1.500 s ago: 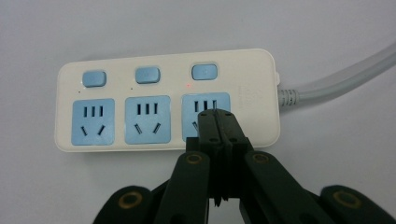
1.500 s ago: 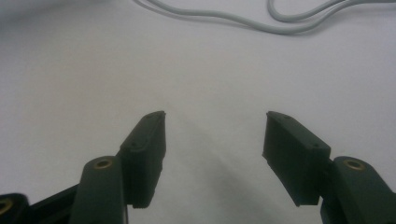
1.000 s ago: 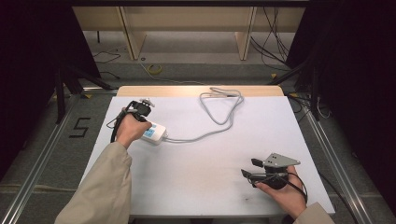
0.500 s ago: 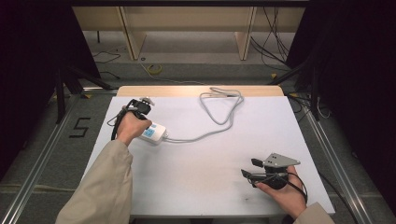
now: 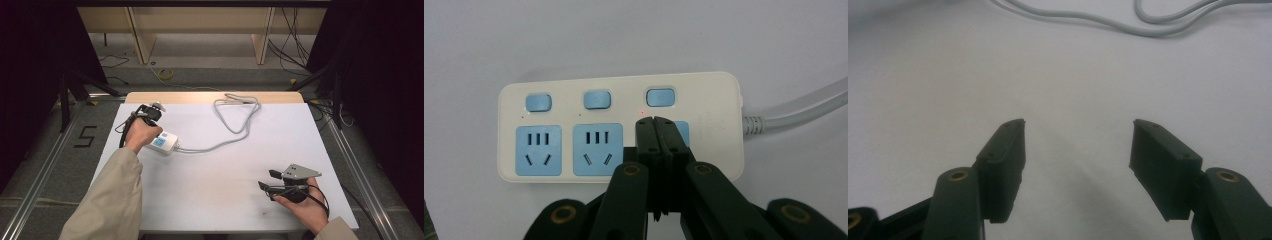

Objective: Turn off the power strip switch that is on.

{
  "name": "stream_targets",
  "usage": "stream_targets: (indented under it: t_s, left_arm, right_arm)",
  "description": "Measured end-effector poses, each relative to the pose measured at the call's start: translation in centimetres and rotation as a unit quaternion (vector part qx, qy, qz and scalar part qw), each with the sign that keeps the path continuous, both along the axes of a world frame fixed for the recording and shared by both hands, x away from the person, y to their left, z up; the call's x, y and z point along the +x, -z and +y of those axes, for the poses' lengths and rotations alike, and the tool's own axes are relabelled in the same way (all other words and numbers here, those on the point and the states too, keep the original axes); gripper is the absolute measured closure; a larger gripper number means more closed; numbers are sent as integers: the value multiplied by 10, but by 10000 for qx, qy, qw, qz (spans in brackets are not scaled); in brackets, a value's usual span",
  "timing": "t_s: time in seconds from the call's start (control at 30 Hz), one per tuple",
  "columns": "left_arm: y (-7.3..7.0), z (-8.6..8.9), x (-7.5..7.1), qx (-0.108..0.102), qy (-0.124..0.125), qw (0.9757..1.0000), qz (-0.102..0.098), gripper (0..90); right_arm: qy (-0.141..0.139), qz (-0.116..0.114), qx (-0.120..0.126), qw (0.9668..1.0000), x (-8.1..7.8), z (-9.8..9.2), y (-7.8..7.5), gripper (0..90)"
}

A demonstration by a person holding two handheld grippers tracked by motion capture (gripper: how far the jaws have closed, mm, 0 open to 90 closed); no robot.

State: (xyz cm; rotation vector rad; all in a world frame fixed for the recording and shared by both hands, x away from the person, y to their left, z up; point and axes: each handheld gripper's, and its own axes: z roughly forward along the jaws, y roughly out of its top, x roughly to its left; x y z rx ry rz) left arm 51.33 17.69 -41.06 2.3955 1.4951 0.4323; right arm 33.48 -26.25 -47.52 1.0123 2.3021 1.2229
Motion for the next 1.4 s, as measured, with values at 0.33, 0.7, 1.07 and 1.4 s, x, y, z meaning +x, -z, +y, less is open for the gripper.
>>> stream_targets:
  t_s: [0.33, 0.7, 1.07, 1.4]
  left_arm:
    - [1, 0, 2, -12, 1, 10000, 11, 896]
    - [1, 0, 6, -3, -13, 10000, 27, 895]
    - [-3, -4, 11, 49, 33, 10000, -1, 895]
    - [0, -8, 14, 105, 64, 9999, 20, 895]
  right_arm:
    - [-11, 0, -1, 10000, 0, 0, 0, 398]
    - [-2, 7, 4, 10000, 0, 0, 0, 398]
    - [-4, 5, 10, 10000, 0, 0, 0, 397]
    - [-17, -3, 9, 10000, 0, 0, 0, 397]
